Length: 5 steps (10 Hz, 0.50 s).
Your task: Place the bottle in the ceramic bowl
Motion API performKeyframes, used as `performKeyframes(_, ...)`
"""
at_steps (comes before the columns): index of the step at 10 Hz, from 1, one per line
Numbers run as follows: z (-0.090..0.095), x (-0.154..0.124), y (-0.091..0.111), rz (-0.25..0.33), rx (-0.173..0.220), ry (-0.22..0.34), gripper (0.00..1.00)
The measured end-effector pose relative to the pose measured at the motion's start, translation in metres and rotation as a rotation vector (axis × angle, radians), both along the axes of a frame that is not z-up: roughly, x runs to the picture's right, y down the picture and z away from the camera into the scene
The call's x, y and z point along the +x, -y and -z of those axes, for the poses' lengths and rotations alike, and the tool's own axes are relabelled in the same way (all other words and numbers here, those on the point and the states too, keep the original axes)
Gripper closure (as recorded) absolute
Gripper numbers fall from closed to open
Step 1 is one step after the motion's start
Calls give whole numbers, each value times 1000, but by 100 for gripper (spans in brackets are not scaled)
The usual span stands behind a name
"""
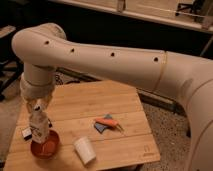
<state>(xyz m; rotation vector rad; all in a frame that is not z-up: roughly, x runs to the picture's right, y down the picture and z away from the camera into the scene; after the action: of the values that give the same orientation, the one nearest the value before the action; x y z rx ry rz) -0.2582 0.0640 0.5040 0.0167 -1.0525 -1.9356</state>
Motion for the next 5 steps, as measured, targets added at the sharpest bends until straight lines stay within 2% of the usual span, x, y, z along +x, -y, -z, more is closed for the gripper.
performKeyframes(1,-1,-7,-4,3,-3,18,67)
performKeyframes(5,-15,-19,-29,4,-78,57,67)
